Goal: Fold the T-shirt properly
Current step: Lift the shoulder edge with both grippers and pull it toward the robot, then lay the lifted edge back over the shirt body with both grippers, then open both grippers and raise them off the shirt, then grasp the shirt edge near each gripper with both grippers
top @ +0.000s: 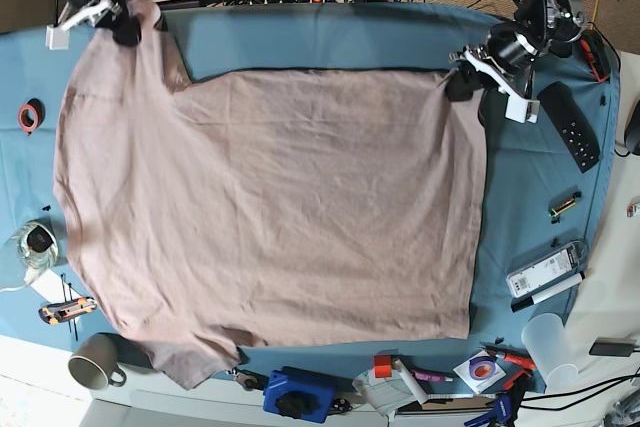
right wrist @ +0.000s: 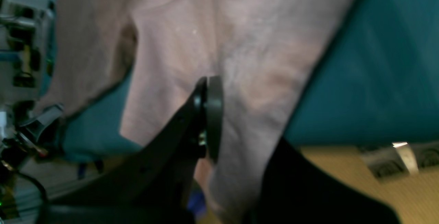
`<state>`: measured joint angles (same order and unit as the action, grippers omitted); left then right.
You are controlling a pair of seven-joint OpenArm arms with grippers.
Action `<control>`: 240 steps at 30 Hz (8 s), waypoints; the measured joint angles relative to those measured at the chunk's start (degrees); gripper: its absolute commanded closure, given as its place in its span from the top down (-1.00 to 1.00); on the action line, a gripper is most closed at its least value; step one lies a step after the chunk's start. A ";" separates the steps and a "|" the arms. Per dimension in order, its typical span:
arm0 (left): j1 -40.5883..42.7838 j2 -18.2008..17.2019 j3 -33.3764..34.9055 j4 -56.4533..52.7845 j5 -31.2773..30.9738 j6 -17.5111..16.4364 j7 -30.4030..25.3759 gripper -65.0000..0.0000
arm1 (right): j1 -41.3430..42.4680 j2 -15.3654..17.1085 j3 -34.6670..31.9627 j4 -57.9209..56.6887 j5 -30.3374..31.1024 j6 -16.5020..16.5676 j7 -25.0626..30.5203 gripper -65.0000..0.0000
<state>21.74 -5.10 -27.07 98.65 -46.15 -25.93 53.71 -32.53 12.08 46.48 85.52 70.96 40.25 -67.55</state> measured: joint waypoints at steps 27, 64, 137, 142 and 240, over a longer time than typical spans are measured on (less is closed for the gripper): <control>19.69 0.33 -21.94 13.33 -13.49 -1.14 9.79 -1.00 | -18.29 -1.95 12.66 11.63 13.11 -0.33 -13.00 -1.00; 4.57 -0.70 -11.28 14.71 6.51 3.43 -1.62 -1.00 | 6.47 3.26 0.57 11.61 -11.56 -0.13 0.94 -1.00; -27.43 -5.68 3.50 -14.34 21.66 3.17 -10.32 -1.00 | 36.04 4.70 -13.77 -14.75 -44.57 0.09 24.13 -1.00; -28.26 -5.68 3.50 -19.32 22.38 -0.33 -10.29 -1.00 | 36.04 4.70 -13.77 -14.75 -44.59 0.07 24.13 -1.00; -5.09 -14.75 -20.41 12.02 -1.70 -2.45 12.44 0.02 | 25.86 12.48 0.68 -30.03 13.75 0.98 -10.25 -0.11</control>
<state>16.64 -19.86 -47.48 110.67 -47.86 -28.38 66.15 -6.68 24.56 47.16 55.48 84.71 41.23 -77.80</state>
